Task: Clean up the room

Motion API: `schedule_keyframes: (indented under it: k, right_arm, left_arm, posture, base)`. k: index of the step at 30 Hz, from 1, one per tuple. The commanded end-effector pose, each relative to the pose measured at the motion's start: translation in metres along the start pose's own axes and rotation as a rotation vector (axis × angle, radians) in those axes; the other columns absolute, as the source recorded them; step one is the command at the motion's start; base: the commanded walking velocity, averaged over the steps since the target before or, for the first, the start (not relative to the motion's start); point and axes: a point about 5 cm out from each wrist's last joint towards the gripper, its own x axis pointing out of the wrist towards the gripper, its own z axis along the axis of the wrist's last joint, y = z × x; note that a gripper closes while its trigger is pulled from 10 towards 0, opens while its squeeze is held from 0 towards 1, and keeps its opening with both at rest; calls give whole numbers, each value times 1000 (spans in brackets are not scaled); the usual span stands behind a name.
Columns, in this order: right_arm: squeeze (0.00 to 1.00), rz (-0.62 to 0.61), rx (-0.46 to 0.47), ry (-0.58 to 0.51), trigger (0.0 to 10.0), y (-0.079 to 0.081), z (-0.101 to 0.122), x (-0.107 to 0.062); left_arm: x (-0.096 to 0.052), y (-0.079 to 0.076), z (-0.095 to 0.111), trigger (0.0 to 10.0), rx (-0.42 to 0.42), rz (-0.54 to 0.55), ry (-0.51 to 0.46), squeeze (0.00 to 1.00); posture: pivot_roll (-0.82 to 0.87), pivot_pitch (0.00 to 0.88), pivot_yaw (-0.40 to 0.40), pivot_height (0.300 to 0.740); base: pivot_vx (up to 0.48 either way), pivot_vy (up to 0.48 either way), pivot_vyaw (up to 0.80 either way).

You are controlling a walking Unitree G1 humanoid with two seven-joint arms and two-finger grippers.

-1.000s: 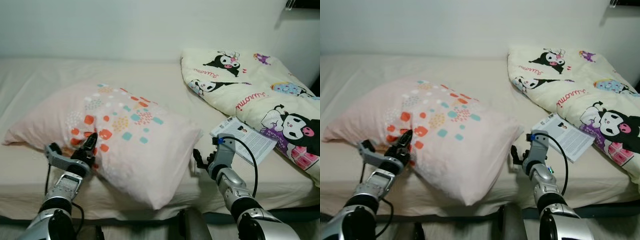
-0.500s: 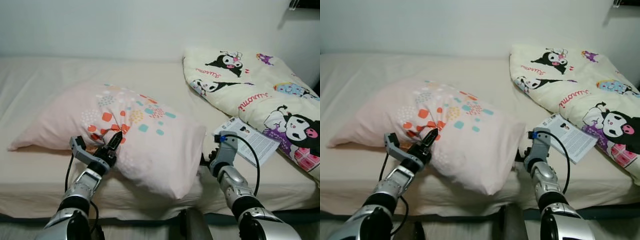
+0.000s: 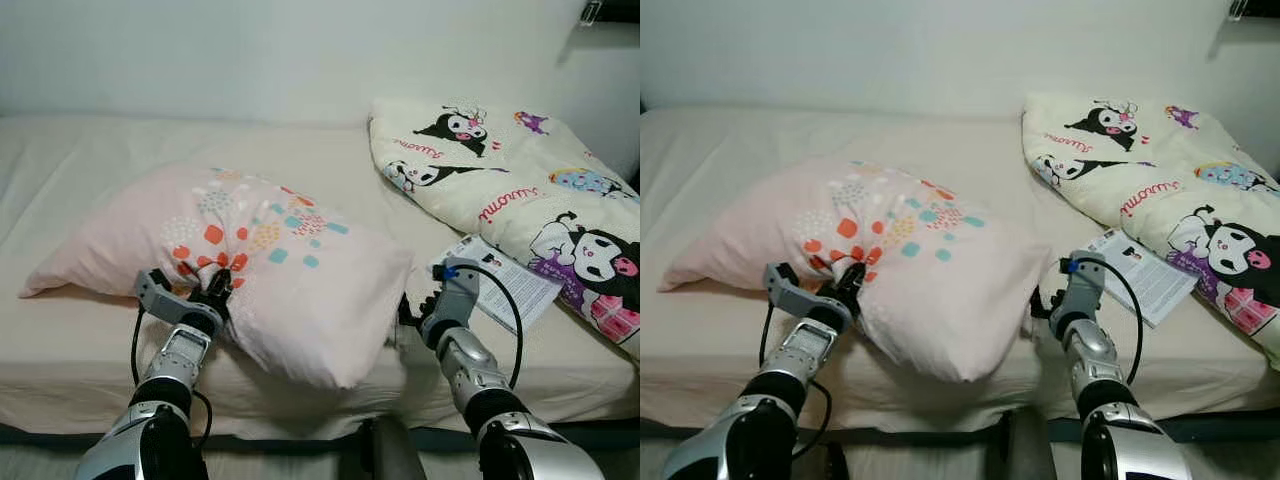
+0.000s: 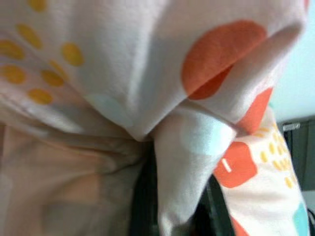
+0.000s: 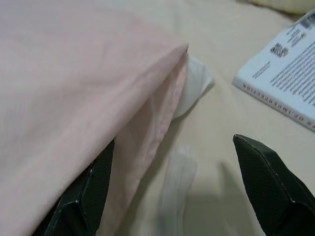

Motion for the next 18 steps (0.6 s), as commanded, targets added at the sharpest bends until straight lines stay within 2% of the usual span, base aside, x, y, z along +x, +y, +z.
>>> schedule_keyframes:
  k: [1,2,4,5,8,9,11,12,15,16,18]
  right_arm:
    - [0,5,5,-41,10000,1,10,2]
    - [0,5,5,-41,10000,1,10,2]
    - [0,31,16,-76,10000,4,16,3]
    - [0,31,16,-76,10000,4,16,3]
    - [0,85,19,-131,10000,10,28,6]
    - [0,85,19,-131,10000,10,28,6]
    - [0,103,19,-153,10000,14,35,7]
    - [0,103,19,-153,10000,14,35,7]
    - [0,120,18,-189,10000,17,46,10]
    - [0,128,18,-206,10000,18,52,10]
    - [0,145,14,-239,10000,20,62,11]
  left_arm:
    - [2,0,5,0,19,21,-11,0]
    - [2,0,5,0,19,21,-11,0]
    - [6,-5,23,0,107,17,-69,0]
    - [6,-5,23,0,107,17,-69,0]
    - [13,-24,57,0,190,-35,-170,0]
    - [13,-24,57,0,190,-35,-170,0]
    - [16,-36,77,0,254,-48,-221,0]
    - [16,-36,77,0,254,-48,-221,0]
    - [18,-52,103,471,406,-30,-286,0]
    - [17,-59,112,10000,487,-39,-312,0]
    - [15,-75,125,10000,604,-57,-370,0]
  posture:
    - [-122,0,-31,453]
    - [-122,0,-31,453]
    - [-117,0,-28,453]
    - [-117,0,-28,453]
    - [-107,0,-27,463]
    - [-107,0,-27,463]
    - [-102,0,-27,473]
    - [-102,0,-27,473]
    - [-97,0,-25,488]
    - [-92,0,-26,493]
    - [-91,0,-27,503]
  base:
    - [0,0,0]
    - [0,0,0]
    - [0,0,0]
    - [0,0,0]
    - [0,0,0]
    - [0,0,0]
    - [0,0,0]
    - [0,0,0]
    - [0,0,0]
    - [0,0,0]
    - [0,0,0]
